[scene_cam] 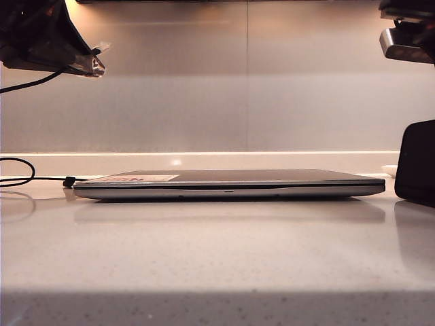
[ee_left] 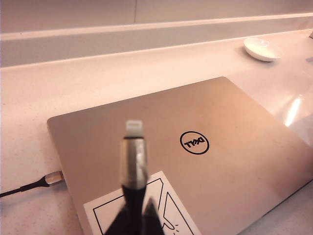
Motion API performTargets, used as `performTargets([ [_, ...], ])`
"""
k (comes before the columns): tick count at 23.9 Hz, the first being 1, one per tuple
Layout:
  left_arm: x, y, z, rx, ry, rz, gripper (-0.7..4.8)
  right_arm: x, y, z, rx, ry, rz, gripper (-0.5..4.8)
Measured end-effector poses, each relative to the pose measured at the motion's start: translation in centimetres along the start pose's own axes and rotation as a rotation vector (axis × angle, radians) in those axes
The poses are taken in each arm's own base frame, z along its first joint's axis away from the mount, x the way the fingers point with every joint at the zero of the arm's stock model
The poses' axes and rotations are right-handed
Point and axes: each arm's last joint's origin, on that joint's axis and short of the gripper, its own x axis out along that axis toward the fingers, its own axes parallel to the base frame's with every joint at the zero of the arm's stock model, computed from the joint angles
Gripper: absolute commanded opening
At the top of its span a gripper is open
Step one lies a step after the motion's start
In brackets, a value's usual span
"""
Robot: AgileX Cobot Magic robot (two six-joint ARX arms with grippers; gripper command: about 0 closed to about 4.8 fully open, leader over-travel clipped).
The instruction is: Pick up the charging cable and the phone, plug the charging cable into the charging port on the phone, and finally place them back on the table.
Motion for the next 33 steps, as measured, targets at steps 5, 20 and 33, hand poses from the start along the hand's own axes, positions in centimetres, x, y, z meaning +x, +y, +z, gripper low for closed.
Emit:
performTargets([
  [5,0.0,0.0,0.0,0.000,0.000,0.000,-0.06,1.0,0.2,0.5,0.004,0.063,0.021,1.27],
  [20,0.0,0.0,0.0,0.000,0.000,0.000,-0.06,3.6,0.2,1.0,0.009,0.151,-0.004,0.98],
  [33,0.1,-1.0,-0.8,-0.022,0.076,-0.043,-0.06,0.7,0.8,1.5,-0.042,0.051,0.111,-0.08],
])
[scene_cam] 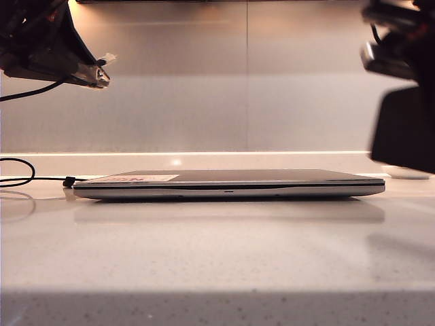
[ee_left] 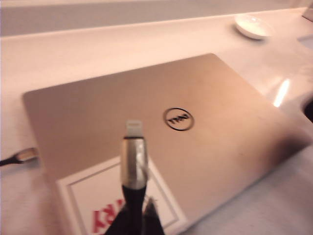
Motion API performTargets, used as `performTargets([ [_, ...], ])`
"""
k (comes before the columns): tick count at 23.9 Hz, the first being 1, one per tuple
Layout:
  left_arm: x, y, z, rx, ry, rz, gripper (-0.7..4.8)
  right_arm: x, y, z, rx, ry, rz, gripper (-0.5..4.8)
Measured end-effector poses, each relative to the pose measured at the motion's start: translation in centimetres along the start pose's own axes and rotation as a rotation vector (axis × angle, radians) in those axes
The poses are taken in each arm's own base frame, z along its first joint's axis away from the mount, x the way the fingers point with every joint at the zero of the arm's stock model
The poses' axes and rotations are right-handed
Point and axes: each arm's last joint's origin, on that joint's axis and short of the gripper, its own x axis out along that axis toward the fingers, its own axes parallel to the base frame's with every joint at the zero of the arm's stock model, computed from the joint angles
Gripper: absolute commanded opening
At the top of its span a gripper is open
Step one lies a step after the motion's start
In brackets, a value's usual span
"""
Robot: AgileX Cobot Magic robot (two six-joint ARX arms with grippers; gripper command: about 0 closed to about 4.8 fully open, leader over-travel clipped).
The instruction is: Pick up the charging cable and the phone, plug the charging cable into the charging port on the phone, and finally place them back on the table.
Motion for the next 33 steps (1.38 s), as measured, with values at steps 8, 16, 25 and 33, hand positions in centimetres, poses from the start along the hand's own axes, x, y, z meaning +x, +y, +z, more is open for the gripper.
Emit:
performTargets([
  [8,0.8,-3.2,-2.2,-0.071,0.122,-0.152,-0.06,-1.4,1.6,2.6,-0.079,-0.296,0.348,-0.06],
  [16,2.3,-5.7,-4.0,-0.190,0.245,-0.229,-0.06,-0.1,2.3,4.6,-0.066,-0.465,0.661,-0.06],
  [25,4.4,-8.8,-4.8,-0.418,0.238,-0.339,-0.06,4.7,1.7,4.2,0.137,-0.454,0.935,-0.06],
  [33,4.5,-8.9,-4.4,-0.474,0.208,-0.357,-0.06,5.3,1.6,3.9,0.203,-0.416,0.987,-0.06],
])
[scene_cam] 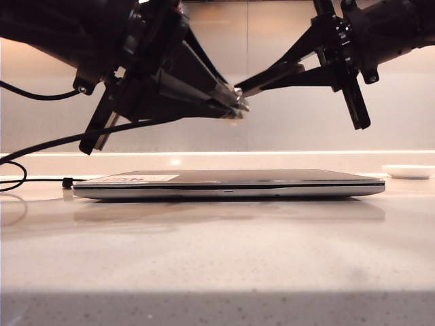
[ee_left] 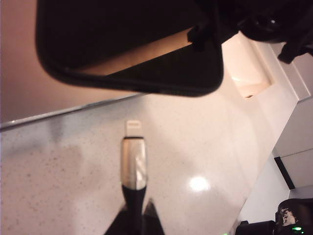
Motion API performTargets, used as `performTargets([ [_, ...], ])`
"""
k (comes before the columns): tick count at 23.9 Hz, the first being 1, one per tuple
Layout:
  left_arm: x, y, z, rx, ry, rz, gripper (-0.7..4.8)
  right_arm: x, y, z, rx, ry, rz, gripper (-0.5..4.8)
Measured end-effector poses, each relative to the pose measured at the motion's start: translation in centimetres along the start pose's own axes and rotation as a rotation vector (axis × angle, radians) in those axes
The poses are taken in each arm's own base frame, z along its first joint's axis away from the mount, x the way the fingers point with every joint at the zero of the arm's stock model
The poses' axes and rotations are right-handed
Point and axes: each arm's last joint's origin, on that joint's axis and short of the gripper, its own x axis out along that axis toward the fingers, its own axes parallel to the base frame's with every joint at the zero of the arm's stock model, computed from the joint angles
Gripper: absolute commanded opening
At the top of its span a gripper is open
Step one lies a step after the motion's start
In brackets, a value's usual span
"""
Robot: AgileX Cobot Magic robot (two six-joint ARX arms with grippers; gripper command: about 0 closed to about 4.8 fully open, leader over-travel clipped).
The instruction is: Pick up the charging cable and the phone, plug the charging cable into the charging port on the phone, and finally place them back on the table.
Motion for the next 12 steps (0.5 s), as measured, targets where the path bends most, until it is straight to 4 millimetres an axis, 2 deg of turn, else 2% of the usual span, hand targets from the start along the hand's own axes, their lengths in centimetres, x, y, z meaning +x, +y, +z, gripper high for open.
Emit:
performTargets([
  [12,0.00,-0.09,0.10,-0.017,-0.010,-0.010,-0.06,0.01,0.04,-0.04,0.009,0.014,0.011,-0.06],
])
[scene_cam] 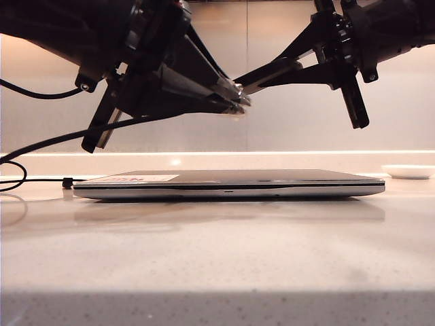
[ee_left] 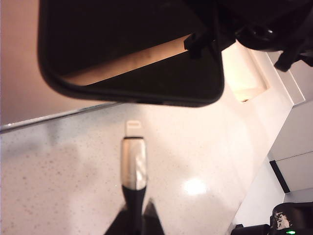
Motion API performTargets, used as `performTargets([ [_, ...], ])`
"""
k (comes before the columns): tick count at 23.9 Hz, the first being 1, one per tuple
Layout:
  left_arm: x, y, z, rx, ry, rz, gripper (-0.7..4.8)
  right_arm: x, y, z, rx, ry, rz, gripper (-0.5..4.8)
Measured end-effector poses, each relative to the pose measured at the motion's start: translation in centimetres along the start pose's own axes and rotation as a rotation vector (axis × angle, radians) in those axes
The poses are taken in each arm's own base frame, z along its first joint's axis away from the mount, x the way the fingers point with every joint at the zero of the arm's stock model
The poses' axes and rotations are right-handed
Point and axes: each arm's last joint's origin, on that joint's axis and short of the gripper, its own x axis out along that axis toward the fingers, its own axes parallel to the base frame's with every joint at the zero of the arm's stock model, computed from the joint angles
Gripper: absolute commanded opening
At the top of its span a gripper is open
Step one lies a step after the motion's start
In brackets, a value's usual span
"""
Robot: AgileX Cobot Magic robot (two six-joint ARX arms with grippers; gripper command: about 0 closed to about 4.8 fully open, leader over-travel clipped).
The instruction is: Pick up the charging cable and the phone, plug the charging cable into the charging port on the phone, and finally place them back on the table.
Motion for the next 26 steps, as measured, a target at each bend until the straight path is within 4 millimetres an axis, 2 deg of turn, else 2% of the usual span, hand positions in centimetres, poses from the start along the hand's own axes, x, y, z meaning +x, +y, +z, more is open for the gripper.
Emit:
performTargets([
  [17,0.00,0.00,0.00,0.001,0.000,0.000,-0.06,0.04,0.01,-0.02,-0.001,-0.003,-0.003,-0.06],
  [26,0.00,-0.01,0.01,0.020,-0.001,-0.001,-0.06,0.89,0.46,-0.79,-0.026,0.027,0.002,-0.06],
])
